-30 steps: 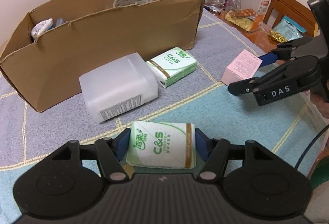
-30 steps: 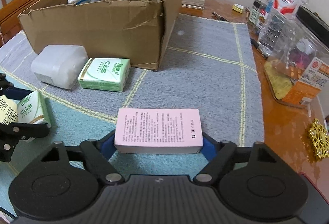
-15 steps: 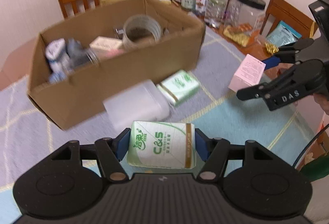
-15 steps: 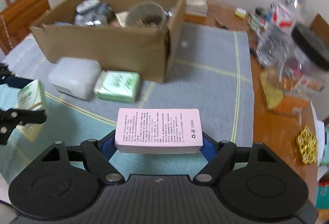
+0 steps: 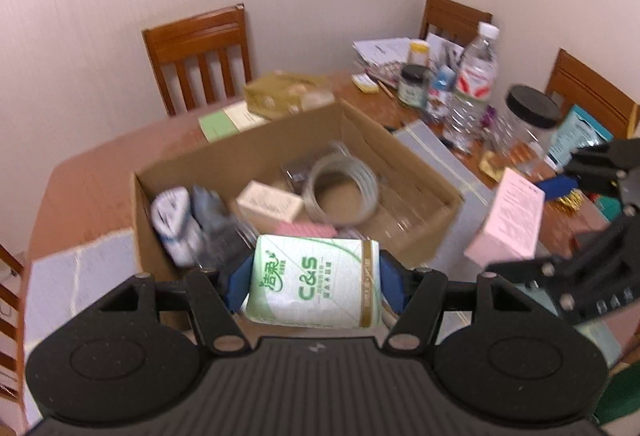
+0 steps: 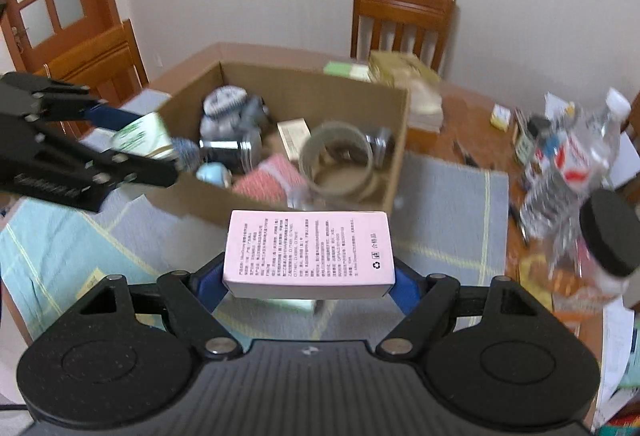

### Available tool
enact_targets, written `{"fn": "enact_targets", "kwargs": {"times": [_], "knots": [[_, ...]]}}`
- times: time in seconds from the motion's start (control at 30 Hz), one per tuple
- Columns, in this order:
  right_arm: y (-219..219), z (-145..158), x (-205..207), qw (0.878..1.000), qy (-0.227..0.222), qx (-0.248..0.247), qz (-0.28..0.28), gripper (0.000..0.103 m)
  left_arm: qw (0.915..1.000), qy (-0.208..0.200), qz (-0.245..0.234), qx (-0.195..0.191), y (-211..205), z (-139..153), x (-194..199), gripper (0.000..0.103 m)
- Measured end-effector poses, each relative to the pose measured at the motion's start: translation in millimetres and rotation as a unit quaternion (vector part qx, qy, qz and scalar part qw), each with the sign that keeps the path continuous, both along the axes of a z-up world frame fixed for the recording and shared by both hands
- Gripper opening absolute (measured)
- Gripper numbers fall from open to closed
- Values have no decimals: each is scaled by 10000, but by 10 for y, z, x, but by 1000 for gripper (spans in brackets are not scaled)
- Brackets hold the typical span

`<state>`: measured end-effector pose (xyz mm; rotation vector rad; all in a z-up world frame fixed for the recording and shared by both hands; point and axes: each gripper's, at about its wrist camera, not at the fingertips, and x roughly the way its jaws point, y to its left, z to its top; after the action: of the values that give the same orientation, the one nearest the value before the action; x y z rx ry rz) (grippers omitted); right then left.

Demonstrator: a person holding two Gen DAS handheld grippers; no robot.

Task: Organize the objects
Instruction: 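Carry tissue pack and pink box over the cardboard box and open both tools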

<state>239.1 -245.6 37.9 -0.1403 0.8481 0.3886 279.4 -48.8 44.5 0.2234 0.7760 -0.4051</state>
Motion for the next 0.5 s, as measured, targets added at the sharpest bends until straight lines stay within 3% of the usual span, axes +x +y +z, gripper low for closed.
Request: {"fn": "enact_targets", "kwargs": {"times": [0.5], "knots": [[440,221,600,9987,-282,131,398,85,9993,-19,384,1,118,47,916,64]]}}
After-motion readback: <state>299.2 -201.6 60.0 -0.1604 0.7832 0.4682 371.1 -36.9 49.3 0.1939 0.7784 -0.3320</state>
